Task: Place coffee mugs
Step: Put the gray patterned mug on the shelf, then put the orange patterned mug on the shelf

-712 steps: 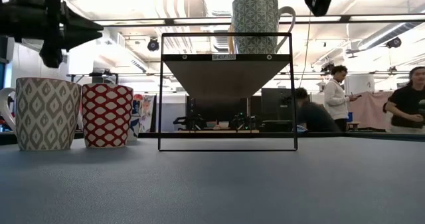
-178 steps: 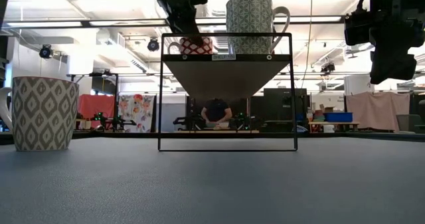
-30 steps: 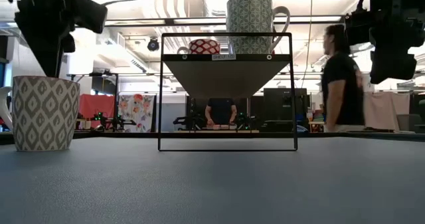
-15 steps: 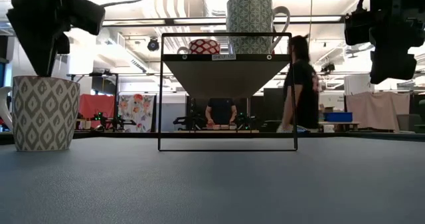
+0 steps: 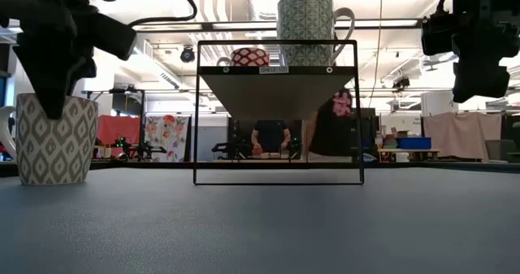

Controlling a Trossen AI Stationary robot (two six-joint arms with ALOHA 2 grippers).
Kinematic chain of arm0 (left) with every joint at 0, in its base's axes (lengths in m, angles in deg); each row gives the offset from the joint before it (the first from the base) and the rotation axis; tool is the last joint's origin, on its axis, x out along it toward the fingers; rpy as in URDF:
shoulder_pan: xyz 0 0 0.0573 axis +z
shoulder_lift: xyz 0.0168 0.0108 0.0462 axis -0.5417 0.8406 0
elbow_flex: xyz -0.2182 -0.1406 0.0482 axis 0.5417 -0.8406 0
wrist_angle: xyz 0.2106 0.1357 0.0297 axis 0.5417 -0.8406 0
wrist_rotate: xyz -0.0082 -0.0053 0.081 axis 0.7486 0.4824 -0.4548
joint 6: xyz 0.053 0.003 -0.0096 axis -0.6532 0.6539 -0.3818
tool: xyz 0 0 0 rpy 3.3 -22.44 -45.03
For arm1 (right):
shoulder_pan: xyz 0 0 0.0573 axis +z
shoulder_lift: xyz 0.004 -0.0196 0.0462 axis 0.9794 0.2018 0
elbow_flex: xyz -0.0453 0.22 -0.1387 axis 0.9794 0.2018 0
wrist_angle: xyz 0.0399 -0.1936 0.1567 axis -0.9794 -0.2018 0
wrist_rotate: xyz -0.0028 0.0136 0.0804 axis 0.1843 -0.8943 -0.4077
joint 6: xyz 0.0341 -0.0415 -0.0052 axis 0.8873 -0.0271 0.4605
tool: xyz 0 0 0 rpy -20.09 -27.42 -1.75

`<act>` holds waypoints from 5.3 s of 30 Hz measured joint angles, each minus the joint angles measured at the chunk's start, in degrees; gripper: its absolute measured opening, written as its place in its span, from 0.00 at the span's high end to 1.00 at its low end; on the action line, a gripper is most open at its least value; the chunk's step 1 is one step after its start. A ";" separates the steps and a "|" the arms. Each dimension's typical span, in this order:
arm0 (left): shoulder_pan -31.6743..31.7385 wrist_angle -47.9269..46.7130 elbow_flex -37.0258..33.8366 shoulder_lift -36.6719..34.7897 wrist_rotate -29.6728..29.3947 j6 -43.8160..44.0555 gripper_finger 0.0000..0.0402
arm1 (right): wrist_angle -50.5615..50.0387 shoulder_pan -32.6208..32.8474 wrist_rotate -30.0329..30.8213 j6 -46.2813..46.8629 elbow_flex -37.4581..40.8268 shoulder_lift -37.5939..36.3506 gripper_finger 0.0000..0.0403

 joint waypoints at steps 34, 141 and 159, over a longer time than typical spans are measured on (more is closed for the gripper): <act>5.09 -7.55 22.99 0.02 -13.36 -19.16 0.98 | 0.00 0.02 0.00 0.00 0.00 0.01 0.85; 15.32 -5.63 61.32 22.89 -14.73 -46.63 0.76 | 0.00 0.00 0.00 0.00 -0.02 0.02 0.85; -9.82 -22.25 37.69 7.38 -5.05 7.38 0.76 | 0.01 0.01 0.00 0.00 0.00 0.01 0.85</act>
